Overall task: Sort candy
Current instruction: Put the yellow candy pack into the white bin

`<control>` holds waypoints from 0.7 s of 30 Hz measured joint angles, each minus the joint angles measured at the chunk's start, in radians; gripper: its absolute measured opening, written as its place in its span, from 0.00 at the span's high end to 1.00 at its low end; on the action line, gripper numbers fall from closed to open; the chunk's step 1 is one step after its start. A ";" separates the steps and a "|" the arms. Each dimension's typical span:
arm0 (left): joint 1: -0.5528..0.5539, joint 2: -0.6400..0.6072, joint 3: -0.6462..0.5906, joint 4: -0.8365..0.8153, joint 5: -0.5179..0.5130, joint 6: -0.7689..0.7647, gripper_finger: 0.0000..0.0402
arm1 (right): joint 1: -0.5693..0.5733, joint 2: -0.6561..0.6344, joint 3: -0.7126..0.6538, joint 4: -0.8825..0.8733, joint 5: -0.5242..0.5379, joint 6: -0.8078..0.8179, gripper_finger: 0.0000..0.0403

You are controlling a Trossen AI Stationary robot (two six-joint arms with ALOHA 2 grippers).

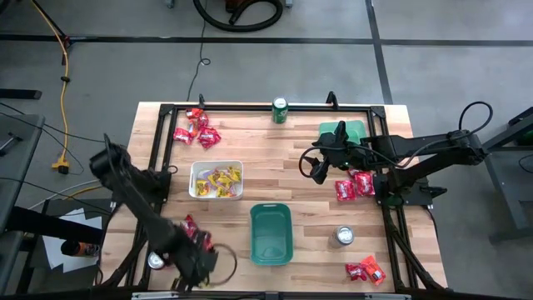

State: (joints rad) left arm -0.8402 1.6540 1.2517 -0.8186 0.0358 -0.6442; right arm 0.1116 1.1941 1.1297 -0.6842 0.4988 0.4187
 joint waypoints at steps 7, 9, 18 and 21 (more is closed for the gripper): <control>0.254 -0.252 0.001 -0.126 -0.390 0.090 1.00 | 0.000 0.000 0.000 0.002 0.000 0.029 0.36; 0.344 -0.316 0.000 -0.129 -0.525 0.136 1.00 | 0.000 0.000 0.000 0.003 0.000 0.033 0.36; 0.612 -0.559 -0.221 0.217 -0.754 0.212 1.00 | 0.000 0.000 0.000 0.000 -0.092 0.142 0.36; 0.617 -0.608 -0.366 0.364 -0.750 0.197 1.00 | 0.000 0.000 0.000 -0.001 -0.109 0.163 0.36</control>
State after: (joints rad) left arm -0.2234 1.0464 0.8860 -0.4544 -0.7141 -0.4472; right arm 0.1119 1.1942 1.1301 -0.6854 0.3902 0.5817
